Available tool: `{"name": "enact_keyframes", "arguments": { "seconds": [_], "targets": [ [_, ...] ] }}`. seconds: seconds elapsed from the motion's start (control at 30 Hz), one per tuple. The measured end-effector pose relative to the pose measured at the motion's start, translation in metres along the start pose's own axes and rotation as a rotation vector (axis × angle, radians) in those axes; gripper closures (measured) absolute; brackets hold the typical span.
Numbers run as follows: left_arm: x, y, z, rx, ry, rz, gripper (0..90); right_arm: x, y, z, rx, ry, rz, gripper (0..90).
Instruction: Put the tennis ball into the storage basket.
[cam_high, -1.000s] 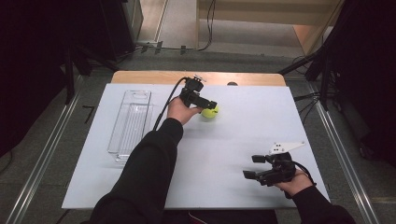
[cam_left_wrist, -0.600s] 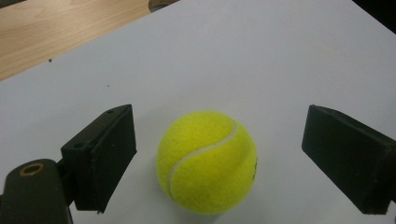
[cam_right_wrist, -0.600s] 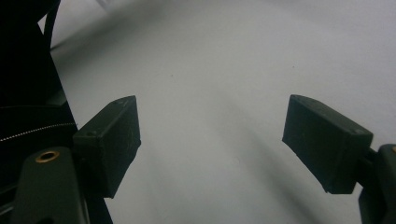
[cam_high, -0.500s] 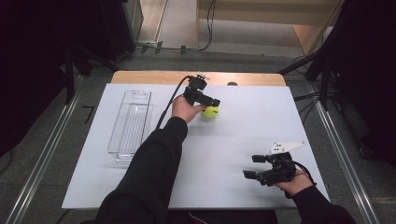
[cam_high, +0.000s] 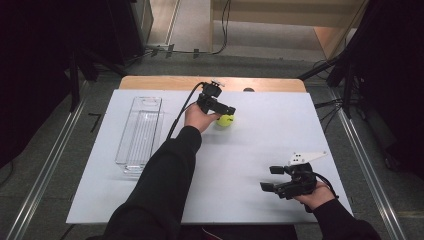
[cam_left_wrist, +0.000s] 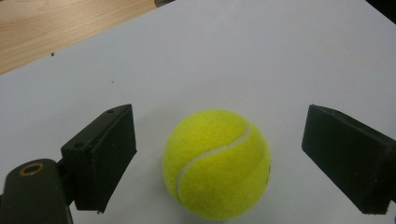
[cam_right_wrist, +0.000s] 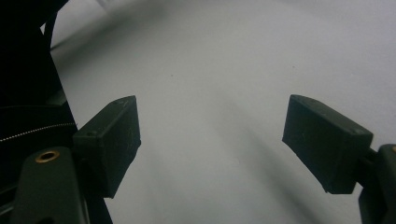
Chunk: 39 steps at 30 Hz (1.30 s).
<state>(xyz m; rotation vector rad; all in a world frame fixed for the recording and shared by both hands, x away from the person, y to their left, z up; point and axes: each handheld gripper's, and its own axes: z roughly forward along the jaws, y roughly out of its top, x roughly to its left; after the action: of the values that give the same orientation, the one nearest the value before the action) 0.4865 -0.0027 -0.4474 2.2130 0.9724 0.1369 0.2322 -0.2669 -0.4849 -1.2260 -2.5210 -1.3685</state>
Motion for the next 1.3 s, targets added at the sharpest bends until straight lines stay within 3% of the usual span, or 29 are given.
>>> {"name": "enact_keyframes", "arguments": {
  "seconds": [0.63,1.3],
  "targets": [
    [0.002,-0.006,0.008,0.009,0.009,-0.018,10.7,0.000,0.000,0.000,0.000,0.001,0.000,17.1],
    [0.002,-0.013,0.021,0.045,0.013,-0.009,10.7,0.000,0.000,0.000,0.000,0.001,-0.001,17.1]
  ]
}}
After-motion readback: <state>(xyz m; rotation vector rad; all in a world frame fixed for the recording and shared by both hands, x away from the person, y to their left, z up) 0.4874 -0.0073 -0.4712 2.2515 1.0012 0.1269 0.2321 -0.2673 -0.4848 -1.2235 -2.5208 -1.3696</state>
